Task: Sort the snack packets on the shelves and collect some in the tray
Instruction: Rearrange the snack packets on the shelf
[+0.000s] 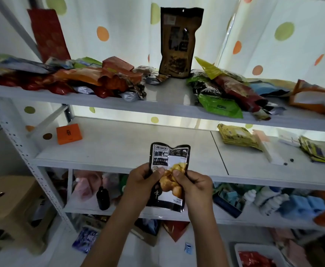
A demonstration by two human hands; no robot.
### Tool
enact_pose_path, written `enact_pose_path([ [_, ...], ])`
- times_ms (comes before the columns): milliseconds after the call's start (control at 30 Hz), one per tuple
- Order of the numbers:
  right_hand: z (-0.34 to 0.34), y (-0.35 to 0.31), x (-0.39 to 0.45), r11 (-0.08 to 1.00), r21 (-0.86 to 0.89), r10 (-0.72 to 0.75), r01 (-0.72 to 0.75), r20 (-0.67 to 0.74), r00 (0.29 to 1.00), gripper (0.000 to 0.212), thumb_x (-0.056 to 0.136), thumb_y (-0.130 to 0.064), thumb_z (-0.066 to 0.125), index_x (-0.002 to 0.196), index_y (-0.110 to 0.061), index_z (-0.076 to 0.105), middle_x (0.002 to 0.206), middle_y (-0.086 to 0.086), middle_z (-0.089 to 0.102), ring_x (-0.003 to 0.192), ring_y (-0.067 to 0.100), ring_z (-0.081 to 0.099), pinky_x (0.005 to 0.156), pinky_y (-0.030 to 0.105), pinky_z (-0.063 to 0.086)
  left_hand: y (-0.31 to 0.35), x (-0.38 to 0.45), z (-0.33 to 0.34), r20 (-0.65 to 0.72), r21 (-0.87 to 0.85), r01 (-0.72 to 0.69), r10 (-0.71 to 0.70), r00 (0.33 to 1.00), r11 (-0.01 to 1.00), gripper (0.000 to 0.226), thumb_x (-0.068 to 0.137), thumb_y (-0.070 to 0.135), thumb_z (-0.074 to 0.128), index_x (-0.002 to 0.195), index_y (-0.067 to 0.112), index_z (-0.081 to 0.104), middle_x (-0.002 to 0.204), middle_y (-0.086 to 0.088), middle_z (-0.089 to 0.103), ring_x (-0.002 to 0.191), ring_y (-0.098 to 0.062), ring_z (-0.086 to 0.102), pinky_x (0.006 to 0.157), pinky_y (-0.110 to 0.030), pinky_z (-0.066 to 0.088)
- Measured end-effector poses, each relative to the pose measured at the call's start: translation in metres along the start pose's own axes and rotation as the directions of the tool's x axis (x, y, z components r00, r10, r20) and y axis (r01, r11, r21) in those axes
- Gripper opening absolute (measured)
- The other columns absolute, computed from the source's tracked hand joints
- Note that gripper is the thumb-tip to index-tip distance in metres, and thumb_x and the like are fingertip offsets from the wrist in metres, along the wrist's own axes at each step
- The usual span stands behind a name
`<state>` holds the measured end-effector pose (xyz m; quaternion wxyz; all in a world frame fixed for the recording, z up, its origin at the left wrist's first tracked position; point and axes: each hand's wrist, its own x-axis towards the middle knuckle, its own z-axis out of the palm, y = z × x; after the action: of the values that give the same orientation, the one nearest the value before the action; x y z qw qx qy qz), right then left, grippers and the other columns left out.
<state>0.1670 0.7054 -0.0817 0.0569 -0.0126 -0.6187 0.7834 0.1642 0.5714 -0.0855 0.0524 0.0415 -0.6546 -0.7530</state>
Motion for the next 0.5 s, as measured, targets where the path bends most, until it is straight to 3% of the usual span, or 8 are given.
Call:
enact_pose_path([
  [233, 0.019, 0.012, 0.008, 1.000, -0.009, 0.019, -0.020, -0.068, 0.997, 0.017, 0.087, 0.001, 0.067, 0.072, 0.002, 0.075, 0.068, 0.025, 0.070, 0.061, 0.031, 0.062, 0.058, 0.031, 0.050, -0.001, 0.008, -0.017, -0.008, 0.149, 0.051, -0.050, 0.999, 0.988, 0.016, 0.094, 0.025, 0.060, 0.096, 0.013, 0.070, 0.087, -0.009, 0.074, 0.085, -0.028, 0.070, 0.076, -0.041, 0.056],
  [333, 0.019, 0.013, 0.013, 1.000, 0.025, 0.011, -0.008, -0.118, 0.993, 0.014, 0.088, -0.003, 0.067, 0.077, -0.001, 0.077, 0.075, 0.022, 0.072, 0.065, 0.029, 0.065, 0.061, 0.031, 0.052, 0.003, 0.009, -0.025, 0.095, 0.166, 0.118, -0.135, 0.986, 0.979, 0.013, 0.090, 0.030, 0.066, 0.098, 0.021, 0.072, 0.088, 0.000, 0.076, 0.083, -0.016, 0.072, 0.075, -0.033, 0.058],
  [400, 0.018, 0.014, 0.017, 0.999, 0.034, 0.009, -0.004, -0.124, 0.992, 0.011, 0.088, -0.008, 0.068, 0.085, -0.002, 0.077, 0.086, 0.024, 0.074, 0.076, 0.035, 0.068, 0.073, 0.040, 0.057, 0.003, 0.009, -0.030, 0.181, 0.132, 0.168, -0.191, 0.965, 0.977, 0.014, 0.087, 0.024, 0.070, 0.100, 0.018, 0.072, 0.089, -0.002, 0.077, 0.083, -0.019, 0.074, 0.074, -0.037, 0.060],
  [500, 0.021, 0.013, 0.020, 1.000, 0.020, -0.008, 0.010, -0.110, 0.994, 0.012, 0.089, -0.013, 0.069, 0.090, -0.005, 0.077, 0.091, 0.022, 0.074, 0.085, 0.041, 0.069, 0.082, 0.048, 0.055, 0.000, 0.012, -0.035, 0.207, 0.124, 0.109, -0.133, 0.969, 0.986, 0.019, 0.084, 0.020, 0.073, 0.102, 0.014, 0.072, 0.092, -0.006, 0.076, 0.088, -0.023, 0.073, 0.079, -0.041, 0.060],
])
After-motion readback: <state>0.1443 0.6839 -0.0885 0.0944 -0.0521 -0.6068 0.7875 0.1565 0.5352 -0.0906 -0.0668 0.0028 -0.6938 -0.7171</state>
